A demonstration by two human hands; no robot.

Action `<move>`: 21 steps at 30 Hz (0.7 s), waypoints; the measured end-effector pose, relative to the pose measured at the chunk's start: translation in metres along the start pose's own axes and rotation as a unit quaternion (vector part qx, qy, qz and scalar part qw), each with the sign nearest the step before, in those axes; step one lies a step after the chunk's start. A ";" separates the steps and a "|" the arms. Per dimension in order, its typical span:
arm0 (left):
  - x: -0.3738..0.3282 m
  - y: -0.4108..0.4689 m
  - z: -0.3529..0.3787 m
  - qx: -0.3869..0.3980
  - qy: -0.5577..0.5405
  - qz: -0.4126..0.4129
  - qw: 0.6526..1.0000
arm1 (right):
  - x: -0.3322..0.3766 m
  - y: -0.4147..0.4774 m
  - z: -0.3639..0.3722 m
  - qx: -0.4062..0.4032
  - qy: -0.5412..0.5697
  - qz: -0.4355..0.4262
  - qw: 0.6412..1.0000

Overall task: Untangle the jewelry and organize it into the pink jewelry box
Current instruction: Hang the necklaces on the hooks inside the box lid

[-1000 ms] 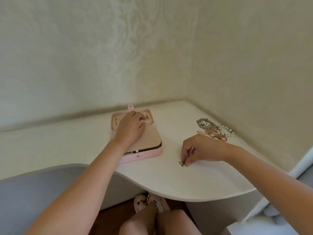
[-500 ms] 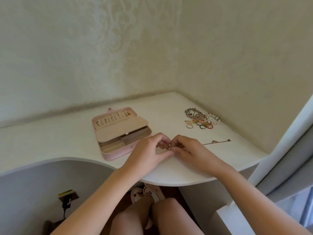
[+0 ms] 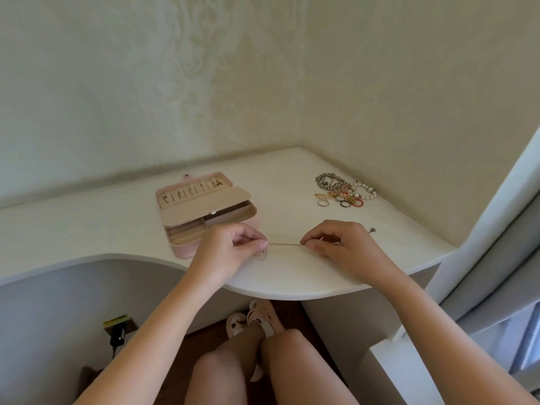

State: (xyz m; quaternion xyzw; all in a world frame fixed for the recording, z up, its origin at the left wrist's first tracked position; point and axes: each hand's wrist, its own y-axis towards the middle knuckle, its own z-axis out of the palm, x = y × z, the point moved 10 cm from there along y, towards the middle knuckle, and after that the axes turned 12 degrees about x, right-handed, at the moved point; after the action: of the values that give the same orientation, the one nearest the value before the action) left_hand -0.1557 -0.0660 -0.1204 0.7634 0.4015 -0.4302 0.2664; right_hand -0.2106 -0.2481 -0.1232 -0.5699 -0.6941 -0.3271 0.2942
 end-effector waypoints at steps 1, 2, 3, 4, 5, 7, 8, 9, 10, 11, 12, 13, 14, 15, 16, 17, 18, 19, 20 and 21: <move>0.001 -0.002 -0.003 0.002 -0.035 -0.006 0.999 | -0.001 0.000 -0.001 -0.004 -0.003 0.002 1.000; 0.002 -0.004 -0.004 0.005 -0.066 -0.009 0.998 | -0.001 -0.001 -0.001 -0.007 -0.005 0.003 1.000; 0.001 -0.007 -0.006 0.006 -0.090 -0.010 0.996 | -0.002 -0.001 -0.001 -0.008 -0.006 0.006 1.000; 0.000 -0.009 -0.009 0.006 -0.109 -0.009 0.994 | -0.003 -0.001 0.000 -0.007 -0.007 0.009 1.000; 0.000 -0.011 -0.011 0.005 -0.132 -0.008 0.991 | -0.003 -0.001 0.001 -0.003 -0.010 0.011 1.000; -0.002 -0.014 -0.017 0.005 -0.184 -0.005 0.983 | -0.001 -0.001 0.003 0.005 -0.016 0.009 1.000; -0.004 -0.015 -0.020 0.007 -0.203 -0.004 0.979 | 0.001 -0.002 0.003 0.007 -0.013 0.006 1.000; -0.005 -0.015 -0.023 0.010 -0.223 -0.005 0.975 | 0.001 -0.002 0.002 0.009 -0.006 0.005 1.000; -0.007 -0.015 -0.026 0.015 -0.249 -0.004 0.968 | 0.002 -0.002 0.000 0.009 0.002 0.004 1.000; -0.008 -0.014 -0.028 0.023 -0.286 0.000 0.958 | 0.003 -0.004 -0.003 0.007 0.009 0.003 1.000; -0.010 -0.014 -0.029 0.035 -0.331 0.004 0.943 | 0.004 -0.005 -0.006 0.004 0.017 0.002 1.000; -0.012 -0.013 -0.029 0.048 -0.374 0.010 0.926 | 0.004 -0.006 -0.009 0.001 0.022 0.002 1.000; -0.016 -0.012 -0.029 0.057 -0.409 0.018 0.911 | 0.003 -0.006 -0.011 0.000 0.025 0.002 1.000; -0.019 -0.011 -0.029 0.057 -0.439 0.027 0.896 | 0.003 -0.005 -0.012 0.001 0.024 0.002 1.000; -0.021 -0.010 -0.031 0.047 -0.466 0.032 0.883 | 0.003 -0.005 -0.011 0.005 0.023 0.004 1.000; -0.022 -0.009 -0.033 0.029 -0.482 0.033 0.875 | 0.004 -0.004 -0.010 0.013 0.020 0.007 1.000; -0.024 -0.009 -0.036 0.012 -0.476 0.036 0.879 | 0.003 -0.003 -0.009 0.022 0.014 0.014 1.000; -0.027 -0.009 -0.040 -0.002 -0.442 0.041 0.896 | 0.002 -0.002 -0.007 0.035 0.004 0.023 0.999; -0.032 -0.010 -0.045 -0.010 -0.381 0.049 0.923 | 0.001 -0.001 -0.004 0.053 -0.006 0.034 0.998; -0.040 -0.011 -0.048 -0.011 -0.311 0.060 0.949 | 0.000 -0.001 -0.001 0.075 -0.013 0.043 0.996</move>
State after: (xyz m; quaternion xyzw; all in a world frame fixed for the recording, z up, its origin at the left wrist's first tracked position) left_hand -0.1558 -0.0393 -0.0626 0.6115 0.2573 -0.6251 0.4112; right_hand -0.2116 -0.2494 -0.1224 -0.5801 -0.6951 -0.2534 0.3408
